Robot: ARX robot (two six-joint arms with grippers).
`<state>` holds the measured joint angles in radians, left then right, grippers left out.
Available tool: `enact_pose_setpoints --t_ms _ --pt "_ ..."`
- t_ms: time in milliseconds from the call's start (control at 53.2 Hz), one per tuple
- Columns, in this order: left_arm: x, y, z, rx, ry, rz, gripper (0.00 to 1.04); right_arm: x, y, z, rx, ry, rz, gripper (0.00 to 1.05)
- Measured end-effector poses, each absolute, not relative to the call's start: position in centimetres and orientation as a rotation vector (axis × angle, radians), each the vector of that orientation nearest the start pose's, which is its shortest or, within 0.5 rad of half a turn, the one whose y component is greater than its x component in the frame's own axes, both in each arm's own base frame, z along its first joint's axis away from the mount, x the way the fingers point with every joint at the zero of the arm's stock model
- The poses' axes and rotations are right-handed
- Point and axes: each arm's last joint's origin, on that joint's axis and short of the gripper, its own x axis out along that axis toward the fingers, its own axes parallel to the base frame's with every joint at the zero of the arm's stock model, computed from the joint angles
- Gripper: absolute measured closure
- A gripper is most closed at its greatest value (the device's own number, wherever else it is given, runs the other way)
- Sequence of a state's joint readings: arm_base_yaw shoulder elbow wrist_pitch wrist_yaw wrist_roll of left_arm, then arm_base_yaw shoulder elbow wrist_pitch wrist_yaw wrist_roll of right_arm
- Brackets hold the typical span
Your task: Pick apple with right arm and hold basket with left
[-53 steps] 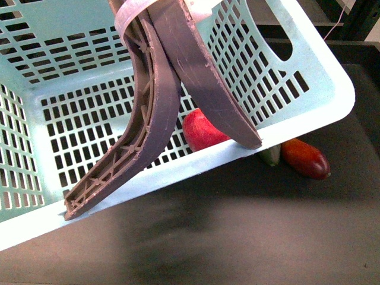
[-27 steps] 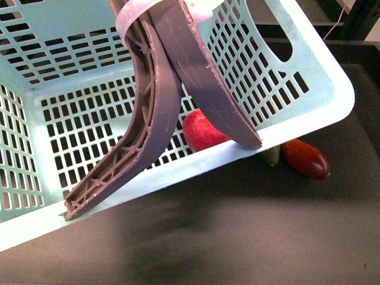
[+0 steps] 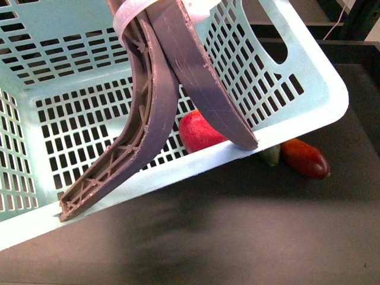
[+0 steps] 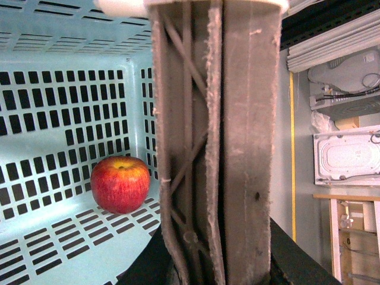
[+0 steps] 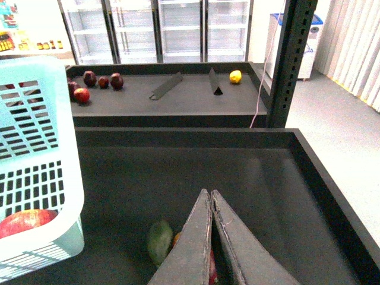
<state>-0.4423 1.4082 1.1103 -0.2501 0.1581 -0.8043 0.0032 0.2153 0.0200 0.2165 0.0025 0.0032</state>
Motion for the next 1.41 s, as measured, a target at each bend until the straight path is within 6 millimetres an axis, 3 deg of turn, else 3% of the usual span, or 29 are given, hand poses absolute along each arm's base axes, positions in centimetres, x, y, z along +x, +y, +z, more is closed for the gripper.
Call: enact_pose_setpoints --t_ms 564,864,1146,1296,1409 --pt "27.9 -13.7 29.9 -0.682 0.751 -0.330 0.87 9.7 0.0 17.0 0.003 -0.015 0.001 1.03" --pt "27.9 -13.7 29.9 -0.681 0.751 -0.332 0.87 9.7 0.0 17.0 0.003 -0.016 0.001 0.58" --pt "28.0 -13.8 29.9 -0.710 0.705 -0.291 0.87 9.7 0.0 17.0 0.003 -0.016 0.001 0.07" --pt "28.6 -13.3 29.8 -0.938 0.539 -0.111 0.87 9.7 0.0 17.0 0.003 -0.017 0.001 0.09" --pt "29.3 -11.1 30.1 -1.064 0.472 -0.013 0.87 9.7 0.0 17.0 0.003 -0.017 0.001 0.09"
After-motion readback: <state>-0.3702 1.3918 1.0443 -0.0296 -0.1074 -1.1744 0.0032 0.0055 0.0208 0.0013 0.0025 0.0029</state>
